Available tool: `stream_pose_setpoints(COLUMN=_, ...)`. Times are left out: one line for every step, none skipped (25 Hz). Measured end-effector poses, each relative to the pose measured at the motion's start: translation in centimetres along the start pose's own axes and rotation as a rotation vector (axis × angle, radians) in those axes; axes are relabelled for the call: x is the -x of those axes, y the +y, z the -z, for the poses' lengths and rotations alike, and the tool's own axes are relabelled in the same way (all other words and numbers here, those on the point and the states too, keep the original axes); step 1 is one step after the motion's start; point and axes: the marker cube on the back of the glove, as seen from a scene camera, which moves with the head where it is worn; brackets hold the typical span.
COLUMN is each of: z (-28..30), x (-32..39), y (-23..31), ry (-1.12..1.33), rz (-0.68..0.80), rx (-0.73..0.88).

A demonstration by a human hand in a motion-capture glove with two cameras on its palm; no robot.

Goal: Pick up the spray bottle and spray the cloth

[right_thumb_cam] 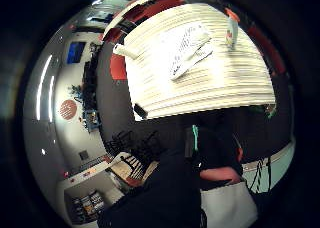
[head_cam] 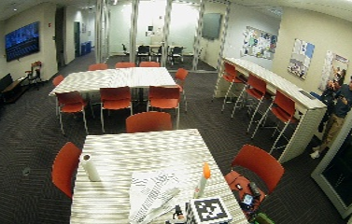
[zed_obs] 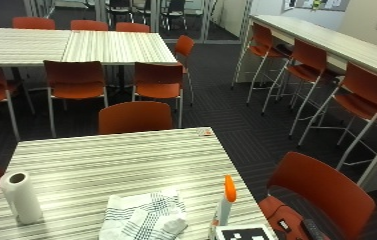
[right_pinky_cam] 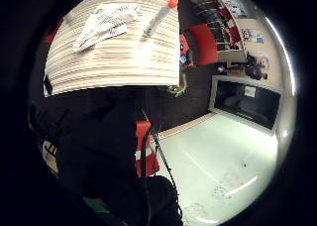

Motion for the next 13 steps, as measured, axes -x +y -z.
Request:
stream_pose_setpoints(z=0.00, x=0.00, y=0.01, ry=-0.001, rz=0.000, rx=0.000)
stream_pose_setpoints(z=0.00, x=0.00, y=0.03, ry=-0.002, rz=0.000, rx=0.000)
stream_pose_setpoints(z=0.02, x=0.00, y=0.04, ry=-0.003, rz=0.001, rx=0.000)
stream_pose_setpoints(z=0.06, x=-0.02, y=0.04, ry=-0.004, rz=0.001, rx=-0.001)
stream_pose_setpoints(z=0.10, x=-0.04, y=0.00, ry=-0.004, rz=0.002, rx=-0.002)
stream_pose_setpoints(z=0.12, x=-0.07, y=-0.05, ry=-0.003, rz=0.002, rx=-0.004)
stream_pose_setpoints(z=0.12, x=-0.10, y=-0.11, ry=-0.001, rz=0.003, rx=-0.004)
stream_pose_setpoints(z=0.10, x=-0.12, y=-0.13, ry=0.001, rz=0.004, rx=-0.003)
stream_pose_setpoints(z=0.08, x=-0.12, y=-0.10, ry=0.002, rz=0.005, rx=0.000)
stream_pose_setpoints(z=0.05, x=-0.13, y=-0.05, ry=0.003, rz=0.005, rx=0.003)
stream_pose_setpoints(z=0.02, x=-0.14, y=0.01, ry=0.003, rz=0.005, rx=0.005)
stream_pose_setpoints(z=0.00, x=-0.15, y=0.04, ry=0.003, rz=0.005, rx=0.005)
stream_pose_setpoints(z=-0.02, x=-0.16, y=0.05, ry=0.001, rz=0.006, rx=0.003)
